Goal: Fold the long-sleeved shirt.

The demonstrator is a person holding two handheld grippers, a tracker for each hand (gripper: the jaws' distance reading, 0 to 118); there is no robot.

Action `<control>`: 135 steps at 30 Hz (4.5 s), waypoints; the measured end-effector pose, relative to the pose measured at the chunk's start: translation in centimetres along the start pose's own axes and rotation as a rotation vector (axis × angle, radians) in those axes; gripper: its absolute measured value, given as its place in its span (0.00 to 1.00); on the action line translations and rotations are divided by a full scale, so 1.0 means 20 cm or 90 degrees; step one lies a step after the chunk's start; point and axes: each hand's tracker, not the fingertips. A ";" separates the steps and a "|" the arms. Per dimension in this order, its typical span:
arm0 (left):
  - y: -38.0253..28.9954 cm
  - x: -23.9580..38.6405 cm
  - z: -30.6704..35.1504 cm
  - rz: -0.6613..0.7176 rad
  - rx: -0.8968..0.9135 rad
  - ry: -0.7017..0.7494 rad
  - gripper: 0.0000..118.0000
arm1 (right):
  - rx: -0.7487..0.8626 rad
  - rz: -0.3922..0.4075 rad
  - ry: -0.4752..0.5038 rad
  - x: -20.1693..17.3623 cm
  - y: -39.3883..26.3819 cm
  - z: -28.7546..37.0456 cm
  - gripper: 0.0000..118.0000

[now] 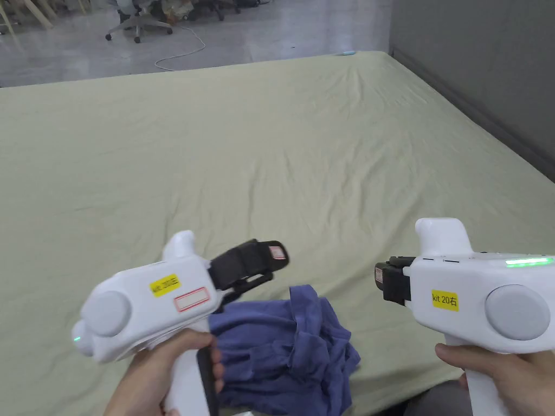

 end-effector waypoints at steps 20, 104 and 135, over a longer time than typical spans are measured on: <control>-0.98 0.11 -0.80 -0.438 -0.101 0.221 0.00 | -0.016 0.004 -0.014 0.02 -0.04 0.00 0.00; 0.85 -1.75 1.79 0.124 0.101 0.405 0.07 | 0.004 0.264 0.350 -2.36 -0.12 -1.22 0.00; 0.39 0.07 0.29 -0.453 0.472 0.368 0.02 | 0.412 0.160 -0.041 -0.72 0.50 -0.22 0.00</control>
